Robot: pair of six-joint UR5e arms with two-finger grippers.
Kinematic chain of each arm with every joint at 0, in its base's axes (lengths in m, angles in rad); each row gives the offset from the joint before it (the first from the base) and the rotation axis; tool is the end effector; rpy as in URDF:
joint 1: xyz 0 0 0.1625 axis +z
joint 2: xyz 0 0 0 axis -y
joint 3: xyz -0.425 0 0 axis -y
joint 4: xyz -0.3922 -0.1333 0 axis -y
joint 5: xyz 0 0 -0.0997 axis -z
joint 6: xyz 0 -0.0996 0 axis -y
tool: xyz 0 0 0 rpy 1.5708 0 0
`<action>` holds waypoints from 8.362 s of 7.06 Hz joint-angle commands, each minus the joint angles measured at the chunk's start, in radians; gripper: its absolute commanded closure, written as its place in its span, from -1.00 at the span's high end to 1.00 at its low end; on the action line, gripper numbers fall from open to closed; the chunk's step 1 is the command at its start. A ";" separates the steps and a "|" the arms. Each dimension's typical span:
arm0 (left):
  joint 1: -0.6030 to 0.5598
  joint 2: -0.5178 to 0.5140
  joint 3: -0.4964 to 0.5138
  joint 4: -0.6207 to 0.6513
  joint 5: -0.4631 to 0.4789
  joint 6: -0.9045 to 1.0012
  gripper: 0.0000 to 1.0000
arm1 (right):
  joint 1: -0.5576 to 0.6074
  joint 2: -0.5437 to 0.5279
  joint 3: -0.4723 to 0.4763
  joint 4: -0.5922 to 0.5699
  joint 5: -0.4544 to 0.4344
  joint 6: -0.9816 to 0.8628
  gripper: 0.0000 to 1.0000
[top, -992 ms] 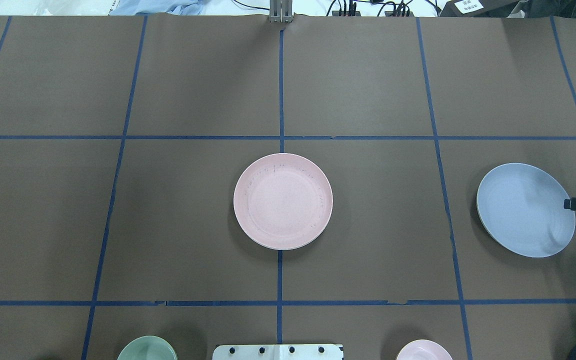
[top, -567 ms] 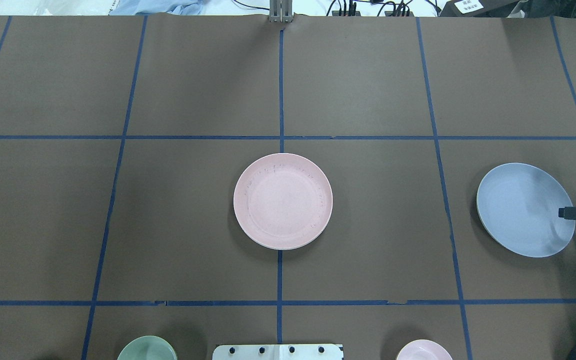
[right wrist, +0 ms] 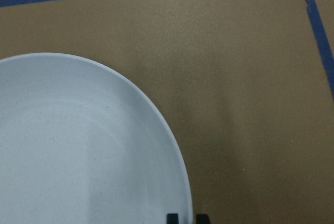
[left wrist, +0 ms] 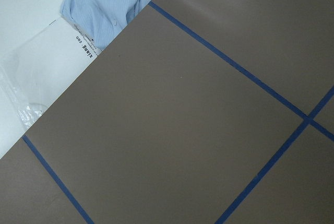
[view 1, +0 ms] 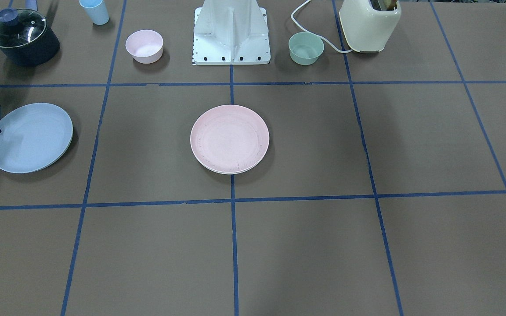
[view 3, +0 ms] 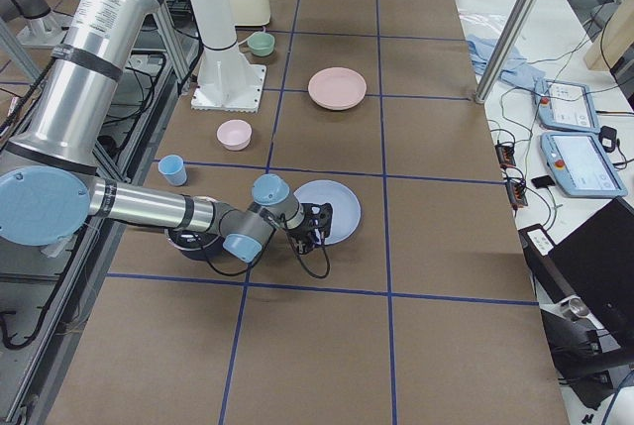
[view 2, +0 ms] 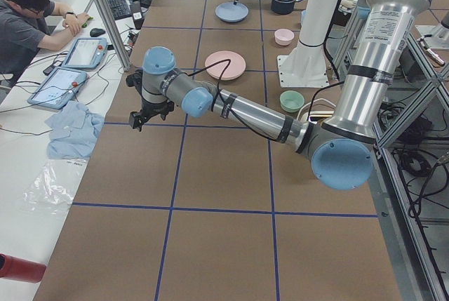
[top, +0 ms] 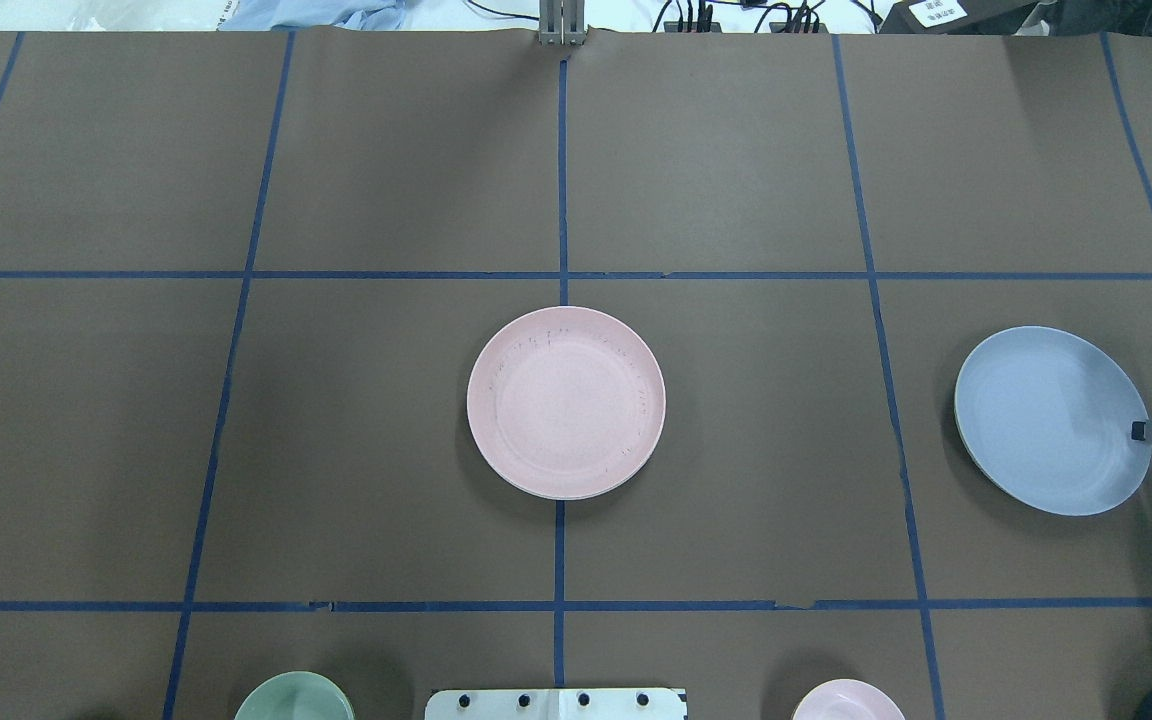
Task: Stack three plates with pink and blue
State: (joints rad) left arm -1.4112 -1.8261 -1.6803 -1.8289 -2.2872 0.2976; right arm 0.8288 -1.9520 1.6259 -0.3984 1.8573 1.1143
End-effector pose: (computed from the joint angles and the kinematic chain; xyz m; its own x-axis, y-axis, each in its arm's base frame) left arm 0.0281 -0.6017 0.4366 0.6158 0.7113 -0.3388 -0.3239 0.6206 0.7141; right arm -0.1597 -0.3298 0.6713 0.6507 0.0840 0.7547 -0.3089 0.9372 0.1620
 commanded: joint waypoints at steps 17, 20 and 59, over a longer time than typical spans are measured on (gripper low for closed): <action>-0.181 0.194 0.062 0.105 -0.005 -0.017 1.00 | -0.438 0.806 0.286 -0.955 -0.308 0.504 -0.69; -0.181 0.191 0.068 0.105 -0.006 -0.017 1.00 | -0.422 0.824 0.270 -0.959 -0.334 0.484 1.00; -0.181 0.344 0.080 0.200 -0.081 -0.081 1.00 | 0.790 0.274 -0.003 -1.080 0.454 -1.165 1.00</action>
State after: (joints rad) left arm -1.5923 -1.4812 -1.5971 -1.6290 -2.3748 0.2163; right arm 1.6177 -1.6759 1.6229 -1.4800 2.3117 -0.0493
